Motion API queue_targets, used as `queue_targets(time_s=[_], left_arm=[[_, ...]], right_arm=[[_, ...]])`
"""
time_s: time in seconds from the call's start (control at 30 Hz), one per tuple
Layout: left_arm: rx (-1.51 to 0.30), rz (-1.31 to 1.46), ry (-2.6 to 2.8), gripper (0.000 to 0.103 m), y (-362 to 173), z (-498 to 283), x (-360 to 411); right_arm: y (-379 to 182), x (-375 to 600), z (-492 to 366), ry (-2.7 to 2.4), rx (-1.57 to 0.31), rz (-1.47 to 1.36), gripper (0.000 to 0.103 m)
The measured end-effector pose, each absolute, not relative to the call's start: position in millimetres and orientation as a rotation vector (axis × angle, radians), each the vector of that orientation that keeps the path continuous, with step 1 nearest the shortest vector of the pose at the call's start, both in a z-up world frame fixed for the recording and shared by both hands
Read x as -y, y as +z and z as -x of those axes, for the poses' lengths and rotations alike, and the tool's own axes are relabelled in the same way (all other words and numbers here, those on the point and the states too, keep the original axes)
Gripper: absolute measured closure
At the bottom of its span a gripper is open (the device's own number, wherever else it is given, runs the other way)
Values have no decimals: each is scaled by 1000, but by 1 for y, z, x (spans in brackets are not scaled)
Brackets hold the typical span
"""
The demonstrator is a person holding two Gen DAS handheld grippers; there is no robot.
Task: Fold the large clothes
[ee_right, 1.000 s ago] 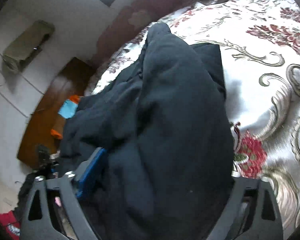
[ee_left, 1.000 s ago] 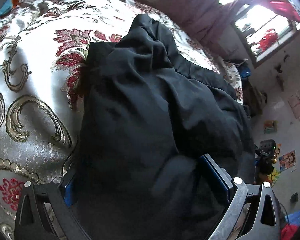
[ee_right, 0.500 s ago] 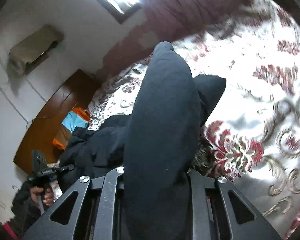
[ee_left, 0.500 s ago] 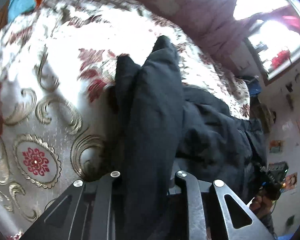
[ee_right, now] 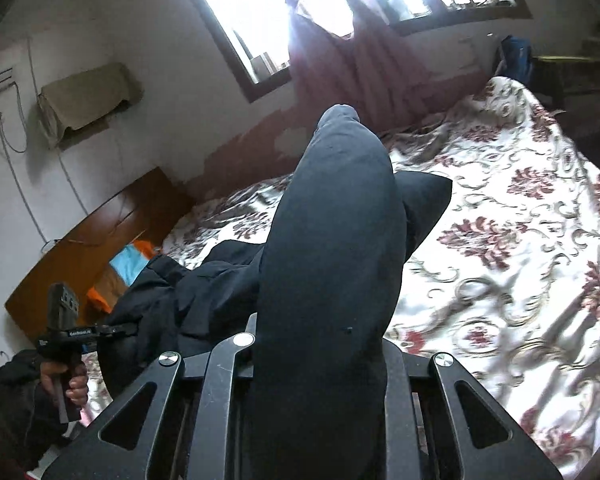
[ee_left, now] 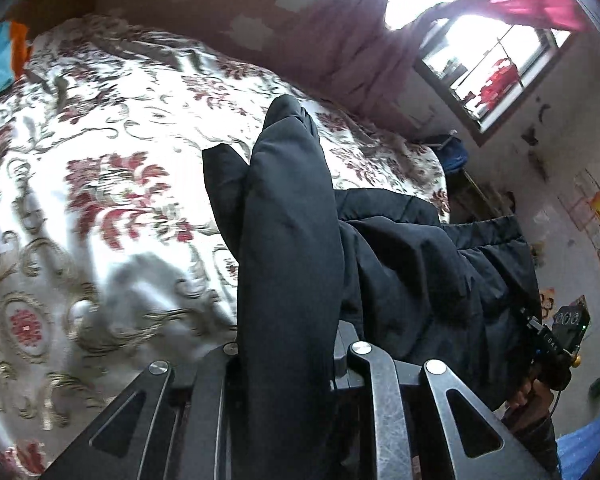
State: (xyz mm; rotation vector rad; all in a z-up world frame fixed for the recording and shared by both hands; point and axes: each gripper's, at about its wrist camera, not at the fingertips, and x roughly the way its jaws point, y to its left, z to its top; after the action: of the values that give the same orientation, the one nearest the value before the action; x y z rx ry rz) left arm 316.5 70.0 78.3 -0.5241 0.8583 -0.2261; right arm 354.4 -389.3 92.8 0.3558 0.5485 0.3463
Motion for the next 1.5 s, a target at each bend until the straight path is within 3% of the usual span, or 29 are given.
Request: queue_targets(time_s=[0.23,0.37,0.43,0.47,0.5,0.6,0.7,0.77,0.83,1.0,1.23,1.5], left_arm=[[-913,523,-240,85,40,-357,-27],[-925,522,-202,84,20,-364,-25],[-936,532,-196,83,15,-364,-32],[-948,534,-191,82,12,-365,-36],[-958,535,-186,77,10,-365,-36],[-1016,535,-121,59,1,-370,-38],[-1044,557,-60,33,-6,-371,-44],[-1023,589,-40,24,-5,-366,-49],[-1010,603,-13,18,-2,-362,-52],[-964,595,15,16,17,-350,-51],[-854,593,15,1,55,-327,-39],[-747,503,-40,0,92,-293,-14]], right_arm=[[27,422,-387,222,-605,-418,83],[-10,434,-396,140,-655,-454,69],[-20,431,-399,106,-671,-457,60],[-26,433,-402,79,-687,-461,49],[-30,434,-404,57,-701,-464,39],[-37,434,-406,-3,-731,-456,27],[-35,430,-400,-52,-725,-389,17],[-23,426,-394,-98,-697,-322,7],[-7,421,-387,-118,-656,-259,6],[32,411,-369,-106,-579,-197,2],[71,399,-334,-24,-499,-168,2],[102,382,-292,24,-400,-139,2]])
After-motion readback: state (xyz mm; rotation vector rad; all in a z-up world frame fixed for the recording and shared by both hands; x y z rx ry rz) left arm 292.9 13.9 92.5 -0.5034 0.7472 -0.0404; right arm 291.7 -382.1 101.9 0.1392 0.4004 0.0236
